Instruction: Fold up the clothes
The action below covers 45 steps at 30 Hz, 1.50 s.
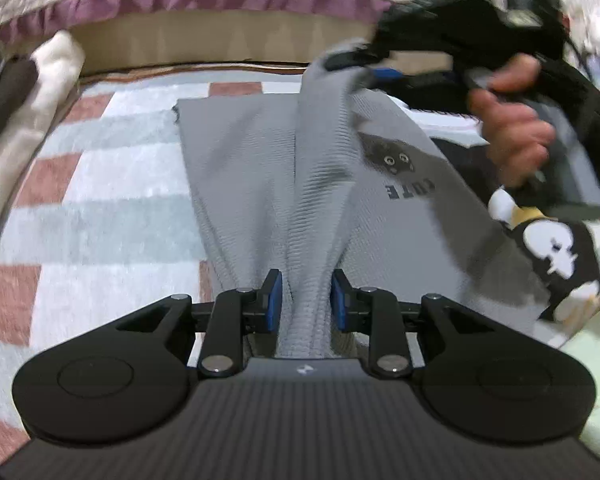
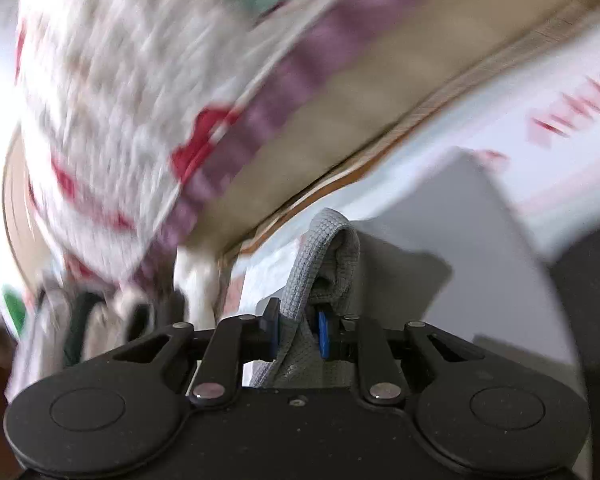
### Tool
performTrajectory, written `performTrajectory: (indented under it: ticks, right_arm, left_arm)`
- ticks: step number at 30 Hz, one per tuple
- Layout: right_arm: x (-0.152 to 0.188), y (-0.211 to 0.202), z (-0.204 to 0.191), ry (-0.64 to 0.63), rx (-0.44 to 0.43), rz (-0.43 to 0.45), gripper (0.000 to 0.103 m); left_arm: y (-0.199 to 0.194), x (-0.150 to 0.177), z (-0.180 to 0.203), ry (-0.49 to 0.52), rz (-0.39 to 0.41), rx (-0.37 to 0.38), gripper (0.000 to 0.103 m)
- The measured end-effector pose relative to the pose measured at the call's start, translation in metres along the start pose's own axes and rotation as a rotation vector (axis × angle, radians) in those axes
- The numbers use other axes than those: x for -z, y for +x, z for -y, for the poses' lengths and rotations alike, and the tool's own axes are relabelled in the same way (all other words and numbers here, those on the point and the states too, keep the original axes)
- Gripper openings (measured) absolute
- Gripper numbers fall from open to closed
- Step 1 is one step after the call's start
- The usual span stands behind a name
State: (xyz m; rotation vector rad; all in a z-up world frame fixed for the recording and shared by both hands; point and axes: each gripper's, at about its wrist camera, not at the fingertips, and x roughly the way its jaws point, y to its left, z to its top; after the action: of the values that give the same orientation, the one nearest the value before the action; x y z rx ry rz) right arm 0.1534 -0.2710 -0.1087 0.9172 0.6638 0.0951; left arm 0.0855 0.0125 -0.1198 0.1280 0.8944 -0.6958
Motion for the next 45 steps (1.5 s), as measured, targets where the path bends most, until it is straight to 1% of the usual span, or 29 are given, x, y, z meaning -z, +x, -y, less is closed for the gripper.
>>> performTrajectory:
  ticks: [3,4,5,6,7,8,9,13,15,16,18,20,21,22,23,24,25,26,28,29,31,33,34,35,37,41,43,44,45]
  right_arm:
    - [-0.013,0.036,-0.036,-0.085,0.045,-0.120,0.035]
    - [-0.014,0.048,-0.045,-0.094,0.007,-0.197,0.041]
    - [-0.013,0.052,-0.050,-0.094,-0.038,-0.258,0.041]
    - [-0.010,0.048,-0.053,-0.090,-0.075,-0.263,0.041]
    - [-0.006,0.040,-0.053,-0.099,-0.110,-0.241,0.047]
    - [-0.002,0.030,-0.053,-0.116,-0.146,-0.215,0.048]
    - [0.002,0.020,-0.049,-0.136,-0.147,-0.189,0.048]
    - [0.014,-0.020,-0.020,-0.219,-0.025,-0.142,0.049]
    - [0.020,-0.040,-0.002,-0.246,0.063,-0.124,0.050]
    - [0.024,-0.050,0.009,-0.243,0.089,-0.119,0.051]
    - [0.031,-0.067,0.028,-0.221,0.118,-0.118,0.051]
    - [0.040,-0.077,0.040,-0.212,0.136,-0.129,0.051]
    - [0.045,-0.079,0.043,-0.217,0.142,-0.138,0.051]
    - [0.050,-0.080,0.046,-0.222,0.148,-0.147,0.050]
    - [0.054,-0.082,0.049,-0.227,0.154,-0.156,0.049]
    - [0.059,-0.084,0.052,-0.233,0.160,-0.166,0.049]
    - [0.062,-0.085,0.054,-0.237,0.162,-0.166,0.049]
    - [0.064,-0.086,0.053,-0.247,0.162,-0.167,0.049]
    - [0.070,-0.087,0.048,-0.275,0.162,-0.175,0.050]
    - [0.075,-0.087,0.042,-0.326,0.173,-0.190,0.050]
    - [0.088,-0.087,0.027,-0.468,0.211,-0.230,0.050]
    - [0.107,-0.091,0.014,-0.615,0.262,-0.268,0.053]
    - [0.115,-0.095,0.011,-0.635,0.267,-0.282,0.057]
    - [0.121,-0.099,0.010,-0.630,0.263,-0.296,0.062]
    - [0.132,-0.108,0.007,-0.619,0.255,-0.322,0.065]
    - [0.132,-0.127,0.012,-0.540,0.187,-0.404,0.065]
    - [0.124,-0.138,0.018,-0.502,0.162,-0.434,0.066]
    - [0.120,-0.143,0.021,-0.483,0.150,-0.449,0.065]
    - [0.116,-0.148,0.024,-0.464,0.138,-0.464,0.065]
  left_arm:
    - [-0.003,0.000,-0.001,-0.015,0.004,0.036,0.025]
    - [-0.004,0.000,0.001,-0.009,0.006,0.052,0.029]
    - [-0.005,0.000,0.003,-0.001,0.010,0.071,0.033]
    - [-0.007,0.000,0.005,0.009,0.020,0.073,0.036]
    - [-0.007,0.001,0.007,0.020,0.024,0.064,0.042]
    - [-0.007,0.001,0.008,0.027,0.026,0.056,0.045]
    - [-0.004,0.001,0.005,0.014,0.019,0.048,0.046]
    - [0.013,-0.005,-0.012,-0.097,-0.015,0.044,0.047]
    - [0.019,-0.008,-0.018,-0.141,-0.013,0.044,0.037]
    - [0.019,-0.009,-0.020,-0.136,-0.013,0.030,0.005]
    - [0.008,-0.011,-0.023,-0.128,-0.002,0.020,0.005]
    - [-0.013,-0.010,-0.034,-0.206,0.033,0.060,0.006]
    - [-0.019,-0.008,-0.043,-0.269,0.037,0.077,0.007]
    - [-0.019,-0.006,-0.049,-0.301,0.021,0.061,0.013]
    - [-0.015,-0.006,-0.048,-0.269,-0.010,0.018,0.030]
    - [-0.011,-0.006,-0.047,-0.237,-0.041,-0.024,0.039]
    - [-0.008,-0.006,-0.045,-0.206,-0.068,-0.065,0.042]
    - [-0.008,-0.006,-0.041,-0.182,-0.067,-0.089,0.043]
    - [-0.008,-0.007,-0.038,-0.166,-0.068,-0.066,0.047]
    - [-0.008,-0.008,-0.036,-0.158,-0.070,-0.058,0.050]
    - [-0.005,-0.007,-0.037,-0.148,-0.086,-0.089,0.051]
    - [-0.003,-0.003,-0.040,-0.145,-0.122,-0.113,0.055]
    - [-0.002,-0.001,-0.042,-0.143,-0.139,-0.123,0.055]
    - [-0.003,0.001,-0.041,-0.142,-0.154,-0.110,0.055]
    - [-0.010,0.009,-0.036,-0.100,-0.173,-0.112,0.055]
    - [-0.013,0.017,-0.043,-0.165,-0.208,-0.080,0.057]
    - [-0.016,0.016,-0.043,-0.151,-0.205,-0.105,0.061]
    - [-0.018,0.016,-0.042,-0.137,-0.200,-0.120,0.060]
    - [-0.022,0.015,-0.034,-0.066,-0.171,-0.145,0.060]
